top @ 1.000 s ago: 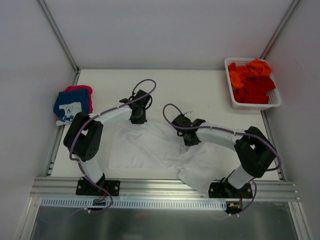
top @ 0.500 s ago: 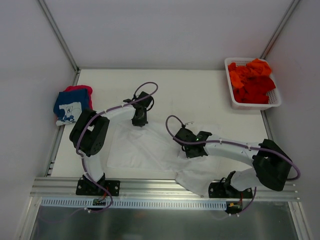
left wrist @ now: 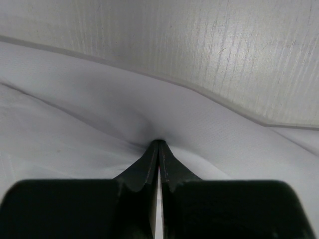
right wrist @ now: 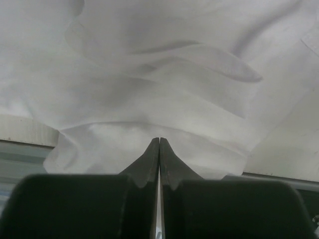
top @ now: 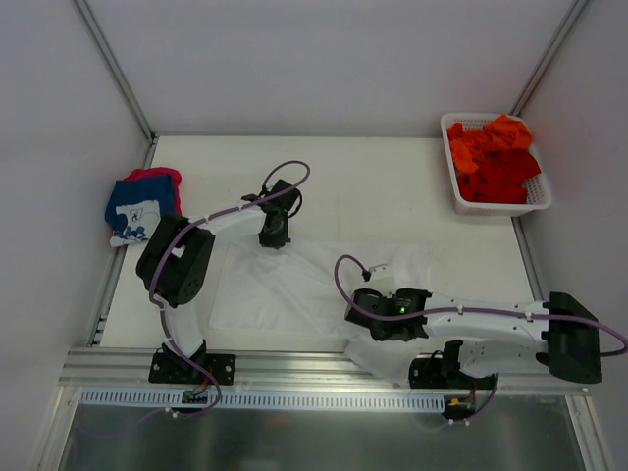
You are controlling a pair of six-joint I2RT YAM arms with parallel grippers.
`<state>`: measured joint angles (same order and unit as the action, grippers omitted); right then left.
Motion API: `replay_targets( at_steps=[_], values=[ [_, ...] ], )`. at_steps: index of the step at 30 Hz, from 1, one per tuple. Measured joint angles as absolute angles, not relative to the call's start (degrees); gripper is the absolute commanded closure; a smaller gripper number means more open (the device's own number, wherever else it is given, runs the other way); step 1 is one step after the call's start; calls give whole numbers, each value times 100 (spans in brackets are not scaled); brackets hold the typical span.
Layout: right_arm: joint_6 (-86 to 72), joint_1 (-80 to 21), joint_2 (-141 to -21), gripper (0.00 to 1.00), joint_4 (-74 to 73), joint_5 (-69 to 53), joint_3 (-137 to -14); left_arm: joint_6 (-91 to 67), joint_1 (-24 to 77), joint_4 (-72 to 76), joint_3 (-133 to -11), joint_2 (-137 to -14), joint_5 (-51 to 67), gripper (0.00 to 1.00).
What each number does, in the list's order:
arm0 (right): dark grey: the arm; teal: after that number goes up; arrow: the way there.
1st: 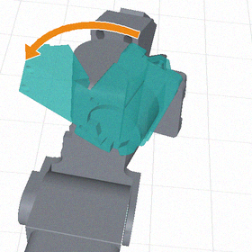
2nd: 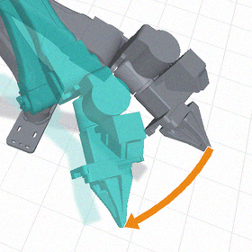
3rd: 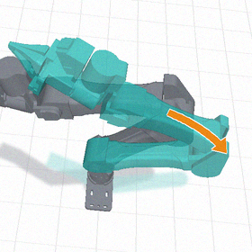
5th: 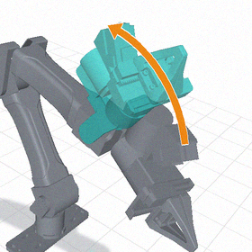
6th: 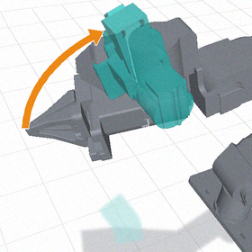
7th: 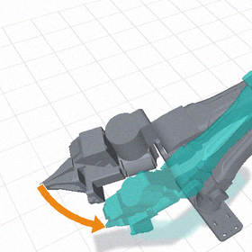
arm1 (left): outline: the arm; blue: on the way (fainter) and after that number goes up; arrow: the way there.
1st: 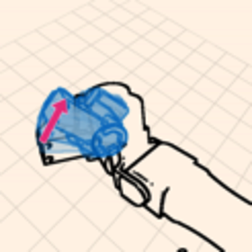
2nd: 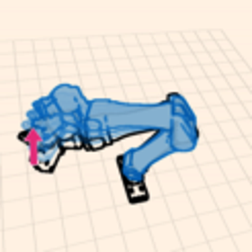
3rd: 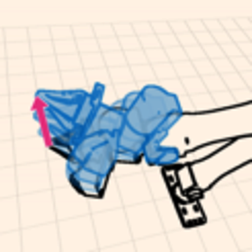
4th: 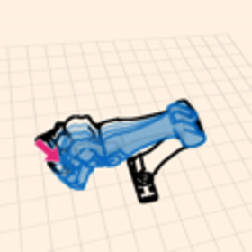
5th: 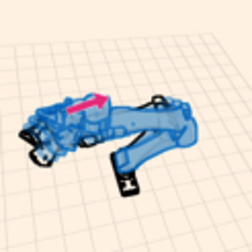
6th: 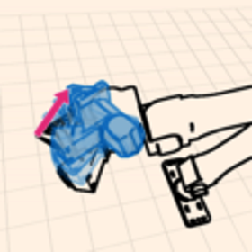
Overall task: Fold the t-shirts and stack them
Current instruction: Fold the tshirt
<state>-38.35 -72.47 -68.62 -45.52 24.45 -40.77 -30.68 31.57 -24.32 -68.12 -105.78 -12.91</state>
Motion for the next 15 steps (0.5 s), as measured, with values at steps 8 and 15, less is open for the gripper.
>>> replay_targets(
  at_steps=[8, 15],
  values=[
    [-4176, -7343, -6598, 99, -5242, 3398, -4480, -3070, 3157, -2432, -6812, -10578, -1284, 100],
    [-3616, -6729, -7572, 100, -4499, 3454, -4604, -3094, 3157, -2432, -6812, -10575, -1249, 100]
  ],
)
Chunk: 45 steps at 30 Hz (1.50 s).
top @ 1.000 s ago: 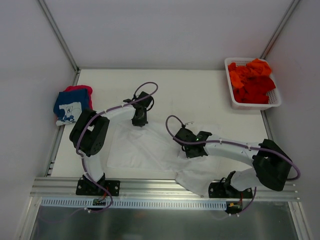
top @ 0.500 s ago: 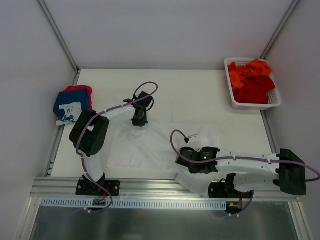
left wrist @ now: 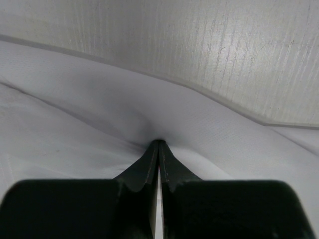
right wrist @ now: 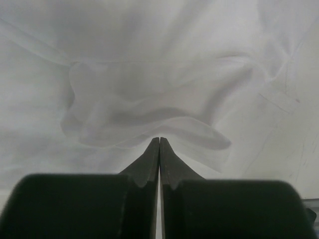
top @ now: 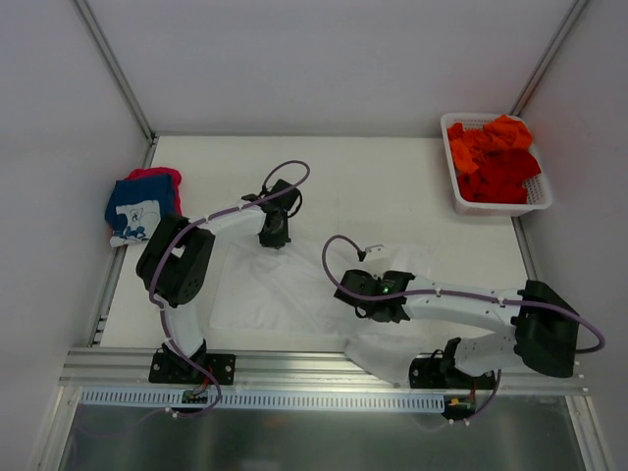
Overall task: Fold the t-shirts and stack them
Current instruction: Fold the tshirt
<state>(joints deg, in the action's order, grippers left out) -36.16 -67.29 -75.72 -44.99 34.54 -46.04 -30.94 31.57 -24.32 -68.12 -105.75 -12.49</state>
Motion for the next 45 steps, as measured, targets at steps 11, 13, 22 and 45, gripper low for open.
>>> replay_targets(
  at_steps=[11, 13, 22, 45],
  values=[
    [-2832, -6095, -8608, 100, -3181, 2991, -4595, -3094, 3157, -2425, -6755, -10530, -1251, 100],
    [-2755, -6038, -8652, 100, -3074, 2919, -4593, -3094, 3157, -2425, -6755, -10530, -1249, 100],
    [-2587, -5948, -8750, 100, -2893, 2757, -4595, -3089, 3157, -2425, -6755, -10530, -1251, 100],
    [-3953, -7537, -7483, 100, -3929, 2335, -4038, -3085, 3157, -2427, -6755, -10521, -1253, 100]
  ],
)
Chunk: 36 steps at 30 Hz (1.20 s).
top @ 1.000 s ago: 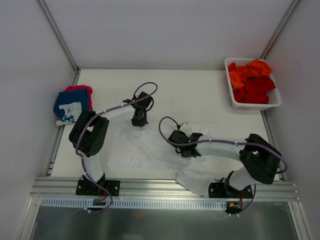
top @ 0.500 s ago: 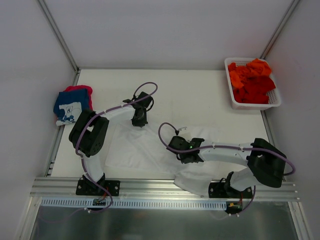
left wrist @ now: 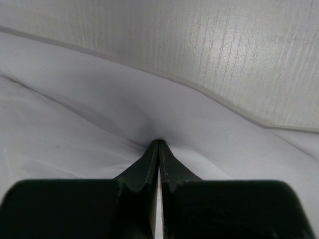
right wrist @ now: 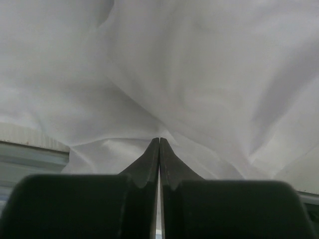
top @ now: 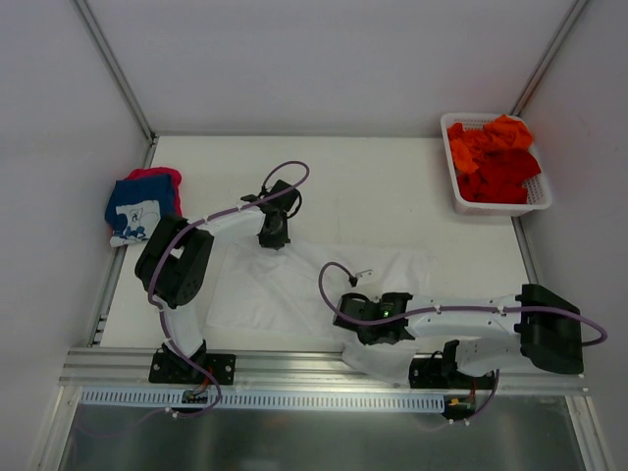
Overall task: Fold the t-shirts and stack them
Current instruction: Fold the tshirt
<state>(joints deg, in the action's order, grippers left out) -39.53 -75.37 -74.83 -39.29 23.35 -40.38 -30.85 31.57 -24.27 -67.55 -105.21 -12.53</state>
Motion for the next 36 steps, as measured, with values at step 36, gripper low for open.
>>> replay_targets(
  at_steps=[36],
  values=[
    [-1516, -3806, -9533, 100, -1988, 1494, -5478, -3046, 3157, -2453, -6156, -8720, -1417, 100]
  ],
)
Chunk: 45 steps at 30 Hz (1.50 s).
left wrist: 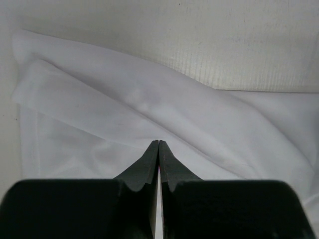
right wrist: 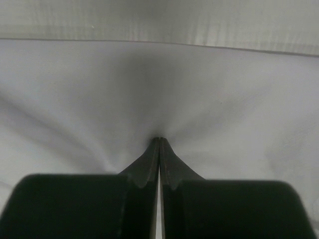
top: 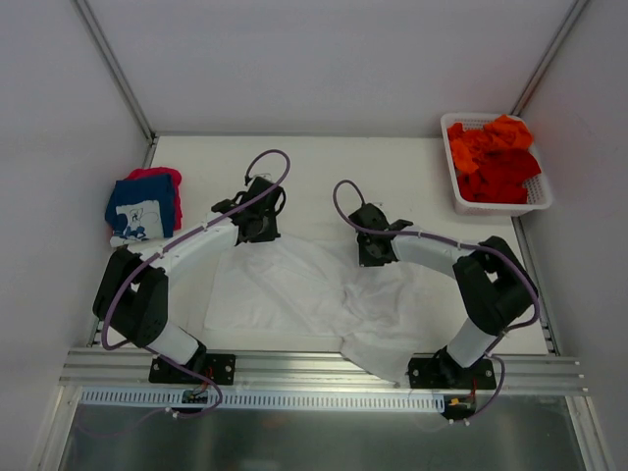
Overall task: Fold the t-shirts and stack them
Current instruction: Fold the tshirt
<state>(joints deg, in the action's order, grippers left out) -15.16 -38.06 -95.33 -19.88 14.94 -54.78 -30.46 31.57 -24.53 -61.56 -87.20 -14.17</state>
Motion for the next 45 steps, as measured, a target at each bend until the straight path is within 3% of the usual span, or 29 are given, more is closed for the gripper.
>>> replay_targets(
  at_steps=[23, 45],
  values=[
    [-1240, -2919, -11336, 100, -1758, 320, -7642, -2930, 3140, -2394, -6149, -9288, -1415, 100],
    [-1098, -2364, -11550, 100, -1817, -180, -7933, -2910, 2274, -2231, -7616, -11229, -600, 100]
  ],
)
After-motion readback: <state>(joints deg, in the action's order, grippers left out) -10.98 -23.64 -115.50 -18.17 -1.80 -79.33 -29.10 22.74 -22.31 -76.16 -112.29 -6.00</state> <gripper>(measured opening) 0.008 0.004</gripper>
